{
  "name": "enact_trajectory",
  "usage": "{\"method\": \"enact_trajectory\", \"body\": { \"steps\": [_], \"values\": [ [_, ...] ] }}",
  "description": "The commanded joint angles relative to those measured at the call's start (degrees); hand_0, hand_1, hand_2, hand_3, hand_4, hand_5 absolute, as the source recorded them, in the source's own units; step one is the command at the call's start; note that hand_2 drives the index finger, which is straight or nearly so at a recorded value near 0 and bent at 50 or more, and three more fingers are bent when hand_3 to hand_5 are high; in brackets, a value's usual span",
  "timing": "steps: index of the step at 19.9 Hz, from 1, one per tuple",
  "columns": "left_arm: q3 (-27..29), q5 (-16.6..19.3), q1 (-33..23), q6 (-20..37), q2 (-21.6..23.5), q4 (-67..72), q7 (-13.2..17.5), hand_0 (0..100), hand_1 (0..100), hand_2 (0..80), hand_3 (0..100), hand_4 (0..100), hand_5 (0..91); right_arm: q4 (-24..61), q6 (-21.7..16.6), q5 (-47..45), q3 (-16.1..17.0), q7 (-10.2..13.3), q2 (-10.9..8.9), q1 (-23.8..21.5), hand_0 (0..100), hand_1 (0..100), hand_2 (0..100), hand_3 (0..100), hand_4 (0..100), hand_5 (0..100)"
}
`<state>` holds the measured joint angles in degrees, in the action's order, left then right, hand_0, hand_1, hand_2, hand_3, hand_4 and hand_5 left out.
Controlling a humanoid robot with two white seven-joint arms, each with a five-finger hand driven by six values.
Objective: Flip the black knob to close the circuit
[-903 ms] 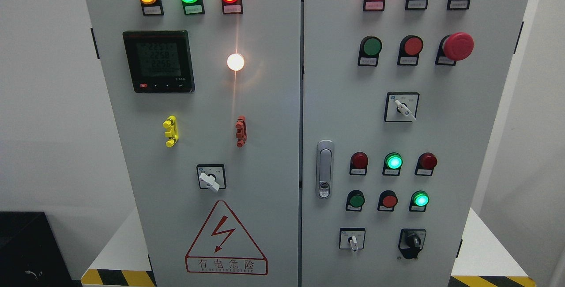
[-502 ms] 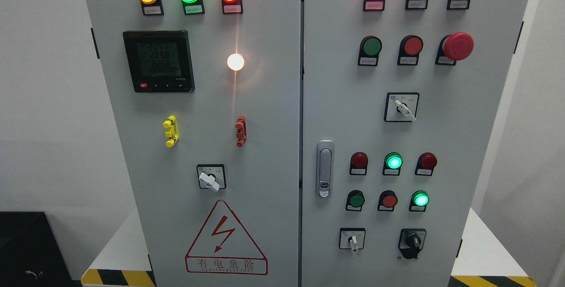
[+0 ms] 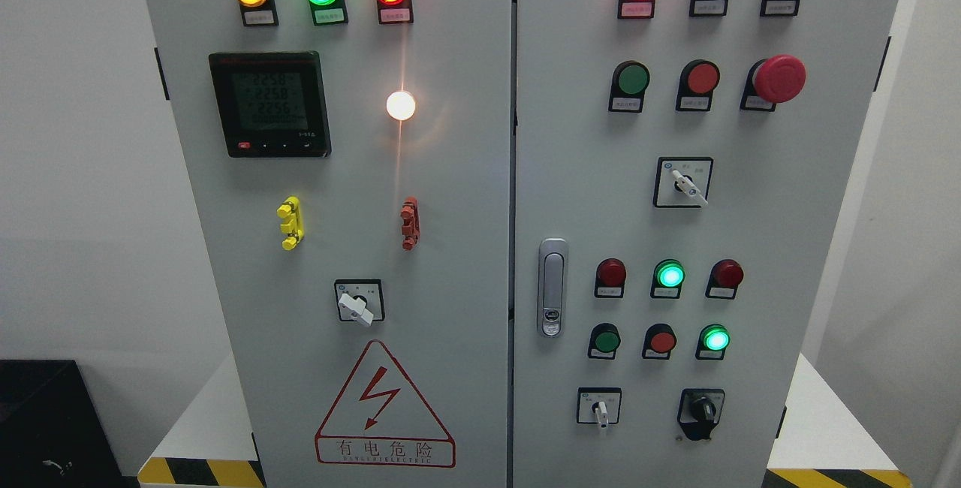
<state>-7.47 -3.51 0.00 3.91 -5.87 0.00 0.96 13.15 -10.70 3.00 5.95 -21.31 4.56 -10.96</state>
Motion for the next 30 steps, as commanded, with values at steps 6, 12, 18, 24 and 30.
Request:
{"method": "enact_trajectory", "body": {
  "steps": [6, 12, 18, 24, 30],
  "values": [
    [0.0, 0.0, -1.2, 0.0, 0.0, -1.3, 0.0, 12, 56, 0.0, 0, 0, 0.0, 12.8, -0.5, 5.0, 0.0, 4.5, -0.08, -1.7, 0, 9, 34, 44, 35, 18],
    [0.0, 0.0, -1.2, 0.0, 0.0, -1.3, 0.0, 12, 56, 0.0, 0, 0, 0.0, 19.7, -1.5, 16.0, 0.1, 11.9, 0.1, -3.5, 0, 1, 55, 71, 61, 47],
    [0.0, 0.0, -1.2, 0.0, 0.0, -1.3, 0.0, 12, 56, 0.0, 0, 0, 0.0, 29.0, -1.6, 29.4, 0.4, 20.1, -0.17, -5.5, 0, 0, 75, 86, 72, 70],
    [0.0, 0.0, -1.2, 0.0, 0.0, -1.3, 0.0, 12, 56, 0.0, 0, 0, 0.0, 41.8, -1.6, 38.0, 0.4, 23.3, -0.34, -8.4, 0, 0, 85, 97, 81, 83],
    [0.0, 0.0, -1.2, 0.0, 0.0, -1.3, 0.0, 12, 56, 0.0, 0, 0, 0.0, 56.3, -1.1, 45.9, 0.7, 23.5, 0.62, -10.7, 0, 0, 87, 100, 83, 86]
  ]
}}
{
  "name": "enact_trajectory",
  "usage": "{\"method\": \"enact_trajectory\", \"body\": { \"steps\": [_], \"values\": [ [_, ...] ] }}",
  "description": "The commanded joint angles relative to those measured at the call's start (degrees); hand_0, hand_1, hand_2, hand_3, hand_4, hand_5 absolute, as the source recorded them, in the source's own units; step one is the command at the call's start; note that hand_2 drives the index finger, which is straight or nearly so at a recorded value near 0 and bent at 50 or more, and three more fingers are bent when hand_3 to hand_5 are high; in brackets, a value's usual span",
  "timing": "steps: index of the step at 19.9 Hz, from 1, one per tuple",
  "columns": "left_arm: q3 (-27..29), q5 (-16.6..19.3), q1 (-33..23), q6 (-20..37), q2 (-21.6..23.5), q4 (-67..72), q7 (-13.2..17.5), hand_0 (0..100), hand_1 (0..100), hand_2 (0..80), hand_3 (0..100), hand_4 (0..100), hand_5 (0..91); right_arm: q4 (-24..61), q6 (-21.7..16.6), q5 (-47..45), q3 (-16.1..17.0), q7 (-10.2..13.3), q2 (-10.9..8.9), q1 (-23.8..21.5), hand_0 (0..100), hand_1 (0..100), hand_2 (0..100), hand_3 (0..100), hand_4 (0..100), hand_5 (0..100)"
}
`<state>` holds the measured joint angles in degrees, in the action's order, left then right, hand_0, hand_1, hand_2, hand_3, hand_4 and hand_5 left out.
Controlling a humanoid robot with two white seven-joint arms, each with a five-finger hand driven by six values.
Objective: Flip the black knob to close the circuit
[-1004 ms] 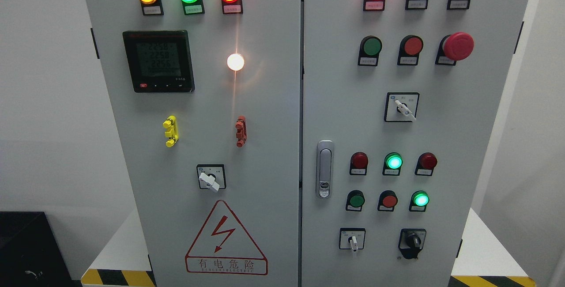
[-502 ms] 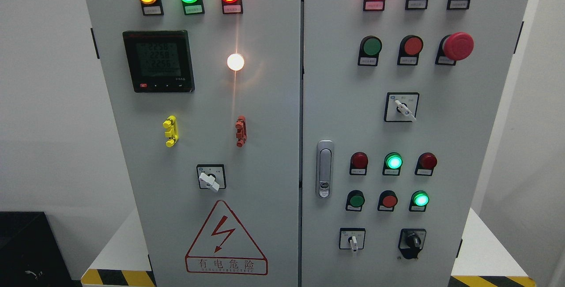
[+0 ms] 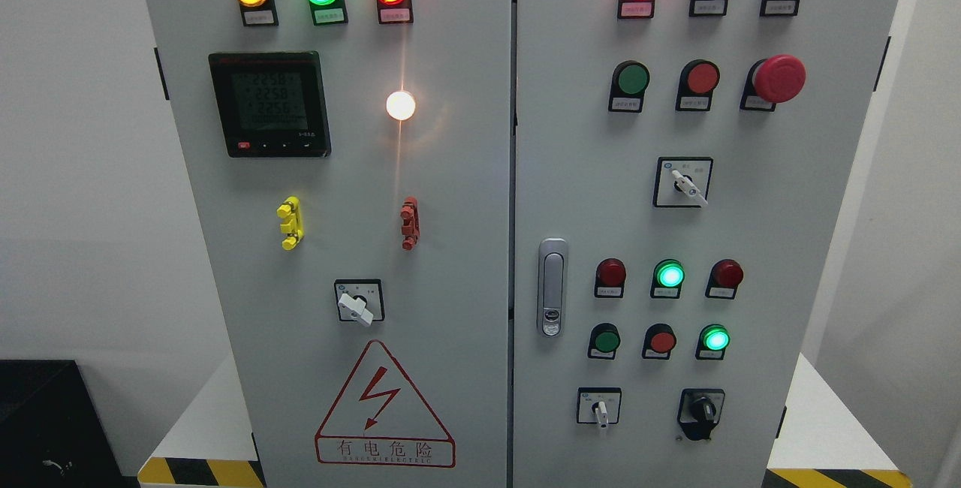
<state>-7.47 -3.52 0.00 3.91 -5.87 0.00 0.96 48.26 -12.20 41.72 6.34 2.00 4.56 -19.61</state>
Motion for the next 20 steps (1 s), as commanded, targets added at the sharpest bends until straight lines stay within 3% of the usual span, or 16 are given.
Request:
{"method": "enact_trajectory", "body": {
  "steps": [1, 12, 20],
  "values": [
    [0.0, 0.0, -1.2, 0.0, 0.1, -1.3, 0.0, 12, 56, 0.0, 0, 0, 0.0, 23.2, 0.5, 7.8, 0.3, 0.2, 0.71, -2.3, 0, 0, 87, 100, 83, 86],
    [0.0, 0.0, -1.2, 0.0, 0.0, -1.3, 0.0, 12, 56, 0.0, 0, 0, 0.0, 41.5, 0.9, 14.2, 2.9, -0.4, 0.71, -2.4, 0, 0, 88, 100, 85, 88],
    [0.0, 0.0, -1.2, 0.0, 0.0, -1.3, 0.0, 12, 56, 0.0, 0, 0, 0.0, 49.9, 7.4, 20.2, 2.8, -0.8, 1.15, -1.0, 0, 0, 88, 100, 86, 89]
  ]
}}
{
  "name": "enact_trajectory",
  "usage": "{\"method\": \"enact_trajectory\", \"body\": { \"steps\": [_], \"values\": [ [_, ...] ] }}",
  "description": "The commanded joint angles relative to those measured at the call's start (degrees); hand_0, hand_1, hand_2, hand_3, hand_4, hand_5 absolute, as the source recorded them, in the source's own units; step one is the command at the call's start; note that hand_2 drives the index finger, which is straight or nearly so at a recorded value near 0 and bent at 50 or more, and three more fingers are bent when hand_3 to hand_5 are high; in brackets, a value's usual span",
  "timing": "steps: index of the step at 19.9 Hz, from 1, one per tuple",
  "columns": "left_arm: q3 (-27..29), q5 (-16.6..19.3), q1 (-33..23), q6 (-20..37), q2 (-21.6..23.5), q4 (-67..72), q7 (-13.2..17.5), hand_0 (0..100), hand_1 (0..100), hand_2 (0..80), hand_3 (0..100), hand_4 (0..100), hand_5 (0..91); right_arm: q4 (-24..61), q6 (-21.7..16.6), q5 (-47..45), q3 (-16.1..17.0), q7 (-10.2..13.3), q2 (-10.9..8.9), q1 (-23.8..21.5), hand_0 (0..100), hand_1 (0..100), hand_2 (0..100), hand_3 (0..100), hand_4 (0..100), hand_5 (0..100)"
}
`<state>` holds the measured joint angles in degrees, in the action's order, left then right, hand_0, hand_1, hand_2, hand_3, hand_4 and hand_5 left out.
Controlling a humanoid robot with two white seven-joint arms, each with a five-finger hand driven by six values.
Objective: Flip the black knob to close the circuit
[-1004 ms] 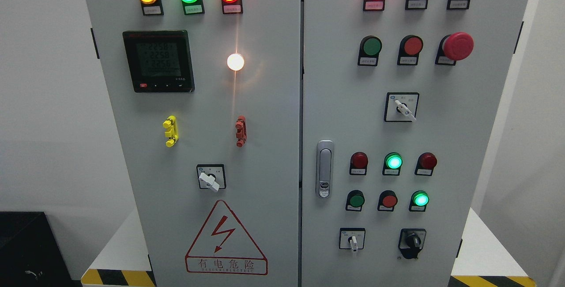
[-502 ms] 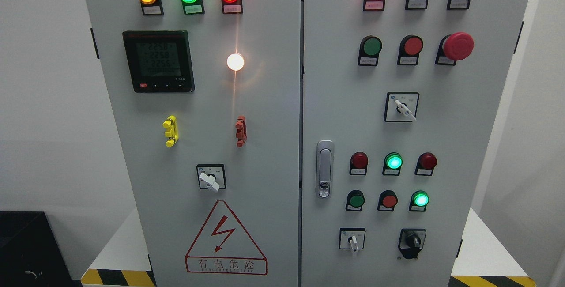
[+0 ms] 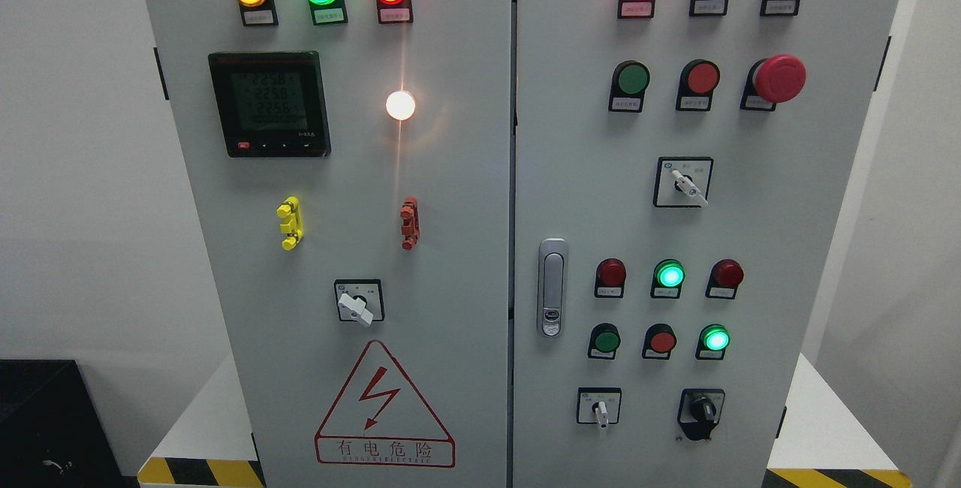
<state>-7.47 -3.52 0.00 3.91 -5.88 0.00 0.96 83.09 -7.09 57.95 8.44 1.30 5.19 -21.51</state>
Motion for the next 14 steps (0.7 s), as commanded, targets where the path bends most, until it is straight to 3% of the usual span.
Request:
{"method": "enact_trajectory", "body": {
  "steps": [1, 4, 14],
  "values": [
    [0.0, 0.0, -1.2, 0.0, 0.0, -1.3, 0.0, 12, 56, 0.0, 0, 0, 0.0, 15.8, 2.6, 4.5, 0.6, -0.1, 0.61, 1.3, 0, 0, 88, 100, 86, 89],
    [0.0, 0.0, -1.2, 0.0, 0.1, -1.3, 0.0, 12, 56, 0.0, 0, 0, 0.0, 17.5, 4.4, 6.3, 0.4, -0.6, 0.7, 2.3, 0, 0, 89, 100, 87, 90],
    [0.0, 0.0, -1.2, 0.0, 0.0, -1.3, 0.0, 12, 56, 0.0, 0, 0, 0.0, 22.2, 11.6, 7.9, 0.2, -6.5, 0.79, 8.9, 0, 0, 89, 100, 88, 91]
  ]
}}
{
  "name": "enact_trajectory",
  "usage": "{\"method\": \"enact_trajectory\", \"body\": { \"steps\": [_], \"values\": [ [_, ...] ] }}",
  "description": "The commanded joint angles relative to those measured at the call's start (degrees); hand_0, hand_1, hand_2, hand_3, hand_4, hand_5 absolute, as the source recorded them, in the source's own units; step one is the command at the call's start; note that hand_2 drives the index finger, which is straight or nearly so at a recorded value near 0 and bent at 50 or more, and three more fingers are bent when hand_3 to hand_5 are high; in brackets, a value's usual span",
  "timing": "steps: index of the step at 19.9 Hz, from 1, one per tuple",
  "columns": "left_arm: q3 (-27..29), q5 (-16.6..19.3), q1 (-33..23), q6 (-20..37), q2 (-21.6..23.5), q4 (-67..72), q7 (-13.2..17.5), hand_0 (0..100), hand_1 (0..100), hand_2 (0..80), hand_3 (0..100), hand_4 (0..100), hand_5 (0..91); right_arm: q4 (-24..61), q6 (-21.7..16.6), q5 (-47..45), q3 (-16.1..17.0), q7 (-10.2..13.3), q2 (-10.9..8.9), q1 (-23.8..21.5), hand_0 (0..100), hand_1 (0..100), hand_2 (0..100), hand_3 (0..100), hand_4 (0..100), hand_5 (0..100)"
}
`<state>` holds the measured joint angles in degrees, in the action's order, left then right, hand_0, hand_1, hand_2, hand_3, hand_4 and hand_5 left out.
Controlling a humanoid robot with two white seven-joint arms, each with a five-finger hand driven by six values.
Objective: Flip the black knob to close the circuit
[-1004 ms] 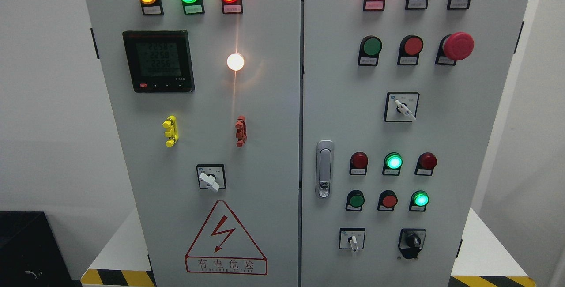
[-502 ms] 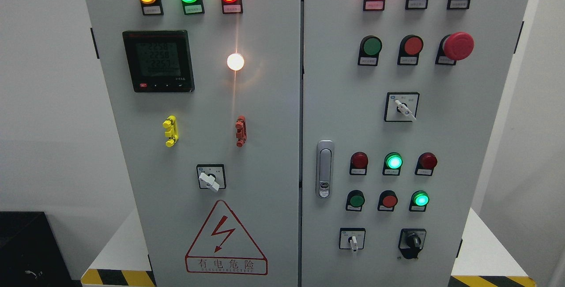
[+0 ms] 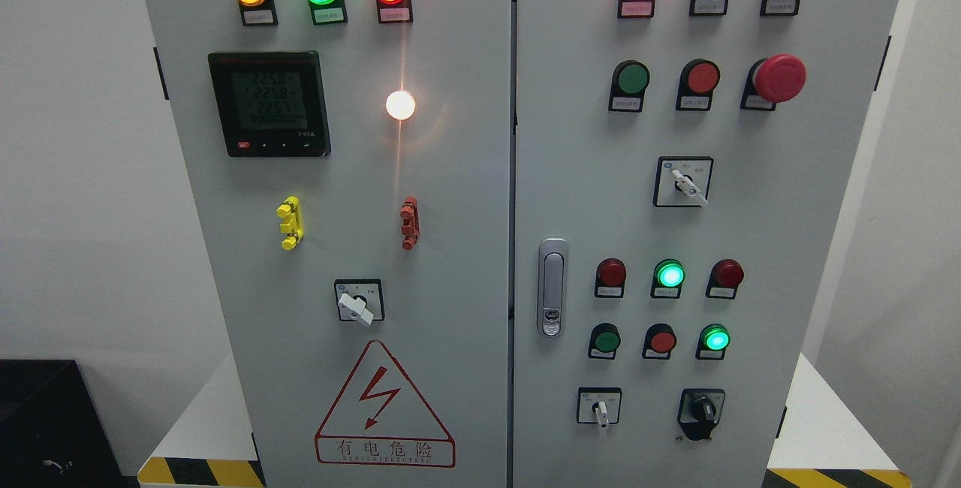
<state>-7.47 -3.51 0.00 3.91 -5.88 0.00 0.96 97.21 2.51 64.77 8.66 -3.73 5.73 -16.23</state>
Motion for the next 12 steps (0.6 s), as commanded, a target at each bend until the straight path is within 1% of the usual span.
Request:
{"method": "enact_trajectory", "body": {
  "steps": [1, 3, 5, 9, 12],
  "values": [
    [0.0, 0.0, -1.2, 0.0, 0.0, -1.3, 0.0, 12, 56, 0.0, 0, 0, 0.0, 8.3, 2.9, 1.0, -0.1, -1.8, 0.24, 4.4, 0, 0, 89, 100, 88, 91],
    [0.0, 0.0, -1.2, 0.0, 0.0, -1.3, 0.0, 12, 56, 0.0, 0, 0, 0.0, 9.2, 4.9, 1.0, -0.7, -2.9, 0.33, 5.9, 0, 0, 89, 100, 88, 91],
    [0.0, 0.0, -1.2, 0.0, 0.0, -1.3, 0.0, 12, 56, 0.0, 0, 0, 0.0, 9.8, 7.0, 1.0, -1.4, -3.6, 0.51, 6.8, 0, 1, 89, 100, 88, 91],
    [0.0, 0.0, -1.2, 0.0, 0.0, -1.3, 0.0, 12, 56, 0.0, 0, 0, 0.0, 11.1, 9.4, 0.9, -2.2, -3.7, 1.12, 8.0, 0, 1, 89, 100, 88, 91],
    [0.0, 0.0, -1.2, 0.0, 0.1, -1.3, 0.0, 12, 56, 0.0, 0, 0, 0.0, 12.6, 12.8, 0.7, -3.7, -4.1, 1.21, 8.7, 0, 1, 89, 100, 88, 91]
  ]
}}
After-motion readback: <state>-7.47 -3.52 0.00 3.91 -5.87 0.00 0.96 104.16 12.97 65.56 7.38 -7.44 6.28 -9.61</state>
